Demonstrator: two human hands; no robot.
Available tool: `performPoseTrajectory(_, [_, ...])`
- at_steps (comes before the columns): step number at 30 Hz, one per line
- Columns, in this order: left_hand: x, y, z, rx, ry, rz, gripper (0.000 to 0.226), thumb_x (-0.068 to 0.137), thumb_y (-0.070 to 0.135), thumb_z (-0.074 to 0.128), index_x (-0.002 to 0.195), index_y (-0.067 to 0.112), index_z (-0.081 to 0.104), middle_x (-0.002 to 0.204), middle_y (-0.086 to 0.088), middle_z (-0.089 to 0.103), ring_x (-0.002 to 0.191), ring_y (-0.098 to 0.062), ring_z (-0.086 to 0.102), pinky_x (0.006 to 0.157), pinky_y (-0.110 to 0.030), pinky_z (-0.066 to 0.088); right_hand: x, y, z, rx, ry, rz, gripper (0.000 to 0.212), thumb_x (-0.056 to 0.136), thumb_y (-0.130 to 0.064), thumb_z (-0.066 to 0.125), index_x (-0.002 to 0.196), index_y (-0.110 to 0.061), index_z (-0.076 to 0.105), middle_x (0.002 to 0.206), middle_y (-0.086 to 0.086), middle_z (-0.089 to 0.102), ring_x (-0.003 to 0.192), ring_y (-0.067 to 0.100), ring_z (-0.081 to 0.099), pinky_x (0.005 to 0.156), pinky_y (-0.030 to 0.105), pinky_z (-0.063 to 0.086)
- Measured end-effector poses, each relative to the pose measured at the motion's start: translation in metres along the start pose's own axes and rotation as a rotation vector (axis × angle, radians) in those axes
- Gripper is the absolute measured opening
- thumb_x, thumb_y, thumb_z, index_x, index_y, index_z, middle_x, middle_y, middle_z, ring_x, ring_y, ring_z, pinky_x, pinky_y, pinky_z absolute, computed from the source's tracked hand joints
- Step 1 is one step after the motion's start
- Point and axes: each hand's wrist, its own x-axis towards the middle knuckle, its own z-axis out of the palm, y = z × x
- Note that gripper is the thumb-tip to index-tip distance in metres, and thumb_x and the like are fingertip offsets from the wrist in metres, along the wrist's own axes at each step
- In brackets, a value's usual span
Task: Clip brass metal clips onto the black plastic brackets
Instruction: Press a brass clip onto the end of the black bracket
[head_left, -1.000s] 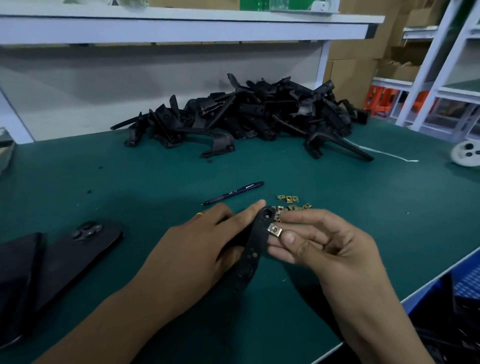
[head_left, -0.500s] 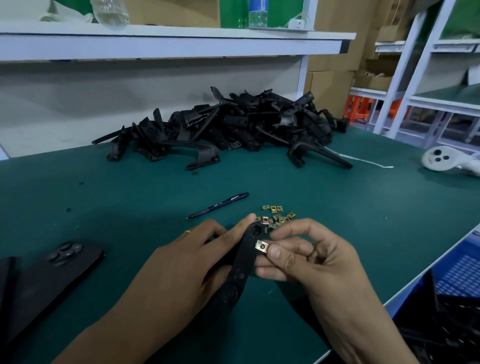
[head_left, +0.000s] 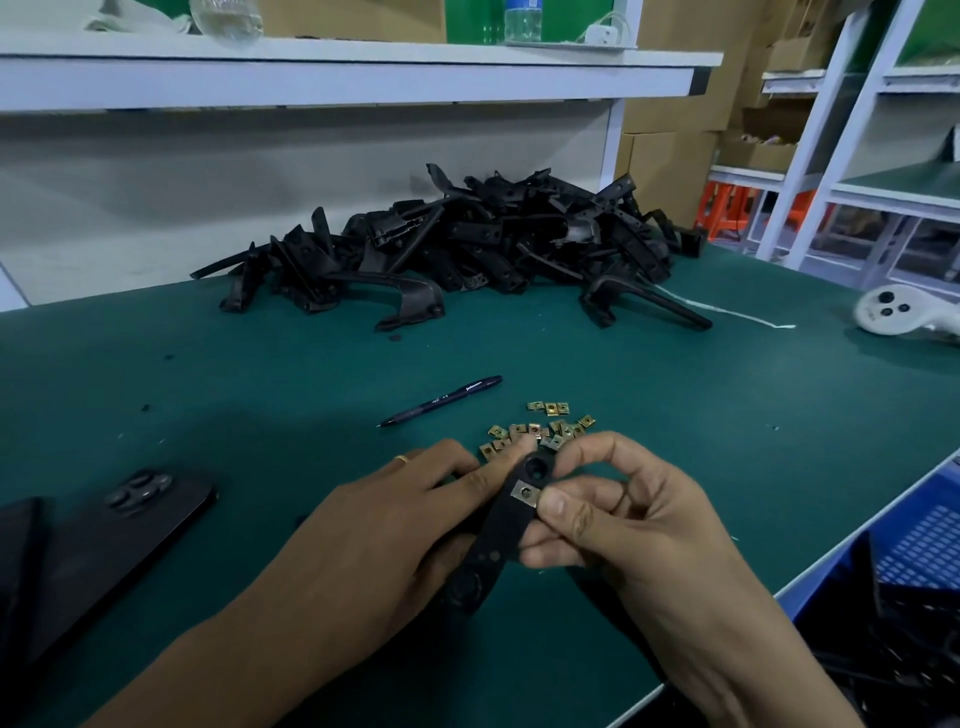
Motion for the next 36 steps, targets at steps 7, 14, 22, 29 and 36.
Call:
performPoseTrajectory(7, [0.002,-0.007,0.01,0.017,0.161,-0.107,0.063,0.099,0.045,0.044,0.157,0.055,0.021,0.119,0.023,0.049,0.096,-0.004,0.056,0.069,-0.03,0.055,0.009,0.008,-0.001,-0.354,0.269,-0.238,0.007,0.086,-0.024,0.077,0.087,-0.018,0.075,0.078,0.008,0.074,0.071,0.016,0.07,0.061,0.022,0.055])
performPoseTrajectory(14, [-0.005,-0.026,0.01,0.067,0.18,-0.337,0.066,0.093,0.046,0.051,0.155,0.048,0.03,0.121,0.019,0.04,0.093,-0.009,0.054,0.072,-0.033,0.053,0.019,0.012,-0.024,-1.444,0.294,-0.264,0.038,0.101,-0.032,0.056,0.138,-0.041,0.056,0.121,-0.007,0.049,0.115,0.016,0.04,0.097,0.03,0.037])
performPoseTrajectory(22, [-0.005,-0.025,0.009,0.065,0.159,-0.358,0.065,0.094,0.042,0.05,0.156,0.046,0.031,0.12,0.02,0.039,0.094,-0.007,0.049,0.074,-0.032,0.054,0.017,0.014,-0.02,-1.405,0.408,-0.336,0.012,0.092,-0.018,0.072,0.099,-0.027,0.075,0.096,-0.009,0.054,0.096,0.018,0.05,0.078,0.031,0.04])
performPoseTrajectory(29, [-0.004,-0.027,0.011,0.061,0.171,-0.354,0.061,0.092,0.047,0.046,0.151,0.048,0.032,0.121,0.022,0.04,0.099,-0.009,0.053,0.074,-0.03,0.052,0.016,0.015,-0.017,-1.371,0.411,-0.299,0.006,0.096,-0.026,0.067,0.099,-0.027,0.073,0.096,-0.004,0.051,0.099,0.021,0.05,0.08,0.032,0.04])
performPoseTrajectory(36, [-0.004,-0.028,0.012,0.057,0.183,-0.35,0.061,0.09,0.048,0.045,0.15,0.047,0.035,0.121,0.022,0.041,0.103,-0.009,0.055,0.075,-0.032,0.054,0.017,0.016,-0.024,-1.361,0.505,-0.311,0.025,0.096,-0.012,0.065,0.117,-0.023,0.07,0.101,0.003,0.052,0.099,0.027,0.052,0.081,0.035,0.042])
